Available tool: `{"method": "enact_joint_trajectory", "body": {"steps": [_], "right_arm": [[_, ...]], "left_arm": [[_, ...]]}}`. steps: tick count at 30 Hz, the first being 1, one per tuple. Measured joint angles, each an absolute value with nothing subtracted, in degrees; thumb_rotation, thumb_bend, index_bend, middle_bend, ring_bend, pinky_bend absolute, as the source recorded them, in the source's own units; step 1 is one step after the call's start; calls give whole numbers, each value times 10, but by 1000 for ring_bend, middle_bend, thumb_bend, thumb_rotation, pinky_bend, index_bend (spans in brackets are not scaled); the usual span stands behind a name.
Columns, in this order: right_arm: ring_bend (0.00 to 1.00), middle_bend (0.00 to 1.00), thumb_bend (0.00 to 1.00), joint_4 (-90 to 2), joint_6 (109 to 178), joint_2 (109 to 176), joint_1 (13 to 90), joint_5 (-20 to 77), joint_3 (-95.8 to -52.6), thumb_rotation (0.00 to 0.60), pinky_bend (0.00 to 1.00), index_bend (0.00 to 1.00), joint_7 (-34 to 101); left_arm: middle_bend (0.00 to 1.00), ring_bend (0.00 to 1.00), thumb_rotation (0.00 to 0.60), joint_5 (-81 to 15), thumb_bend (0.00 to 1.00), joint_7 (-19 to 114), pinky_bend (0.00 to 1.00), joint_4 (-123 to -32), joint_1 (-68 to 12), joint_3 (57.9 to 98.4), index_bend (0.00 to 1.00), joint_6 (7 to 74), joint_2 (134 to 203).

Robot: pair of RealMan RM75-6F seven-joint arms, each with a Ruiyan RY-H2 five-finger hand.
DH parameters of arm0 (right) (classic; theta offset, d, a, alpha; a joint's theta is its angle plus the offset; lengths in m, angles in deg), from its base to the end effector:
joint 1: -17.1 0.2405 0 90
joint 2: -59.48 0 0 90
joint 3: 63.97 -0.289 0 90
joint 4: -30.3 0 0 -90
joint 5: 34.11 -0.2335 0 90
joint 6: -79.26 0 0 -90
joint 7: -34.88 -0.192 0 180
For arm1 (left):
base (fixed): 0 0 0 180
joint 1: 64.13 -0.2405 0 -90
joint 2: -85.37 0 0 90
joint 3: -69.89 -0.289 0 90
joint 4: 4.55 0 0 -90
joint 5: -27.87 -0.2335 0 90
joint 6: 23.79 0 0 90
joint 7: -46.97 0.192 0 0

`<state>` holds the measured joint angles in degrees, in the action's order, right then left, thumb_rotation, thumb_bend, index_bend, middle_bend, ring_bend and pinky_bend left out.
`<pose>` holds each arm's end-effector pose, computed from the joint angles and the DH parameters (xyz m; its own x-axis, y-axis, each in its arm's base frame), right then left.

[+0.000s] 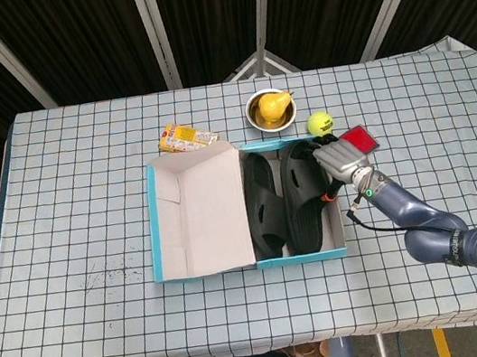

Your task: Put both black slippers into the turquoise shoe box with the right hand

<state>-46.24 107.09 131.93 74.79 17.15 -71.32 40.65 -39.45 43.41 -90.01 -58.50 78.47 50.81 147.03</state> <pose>-0.1825 -0.5090 0.0224 0.4936 -0.4753 0.7283 -0.8694 -0.2909 0.3993 -0.4323 0.2540 0.2027 0.4042 0.0337 0.9141 0.8639 0.3142 -0.3936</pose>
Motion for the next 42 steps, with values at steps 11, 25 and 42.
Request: {"method": "enact_joint_trajectory", "body": {"steps": [11, 25, 42], "right_arm": [[0, 50, 170, -493, 1063, 1291, 764, 150, -697, 600, 0, 49, 424], [4, 58, 171, -580, 1104, 1217, 767, 113, -679, 600, 0, 52, 455], [478, 389, 476, -671, 1300, 1245, 737, 144, -716, 600, 171, 465, 483]], "left_arm": [[0, 0, 600, -395, 382, 433, 68, -898, -584, 784, 55, 506, 1471], [0, 0, 600, -402, 382, 418, 68, -899, -585, 782, 56, 505, 1467], [0, 0, 600, -417, 382, 391, 68, -902, -592, 781, 59, 517, 1459]]}}
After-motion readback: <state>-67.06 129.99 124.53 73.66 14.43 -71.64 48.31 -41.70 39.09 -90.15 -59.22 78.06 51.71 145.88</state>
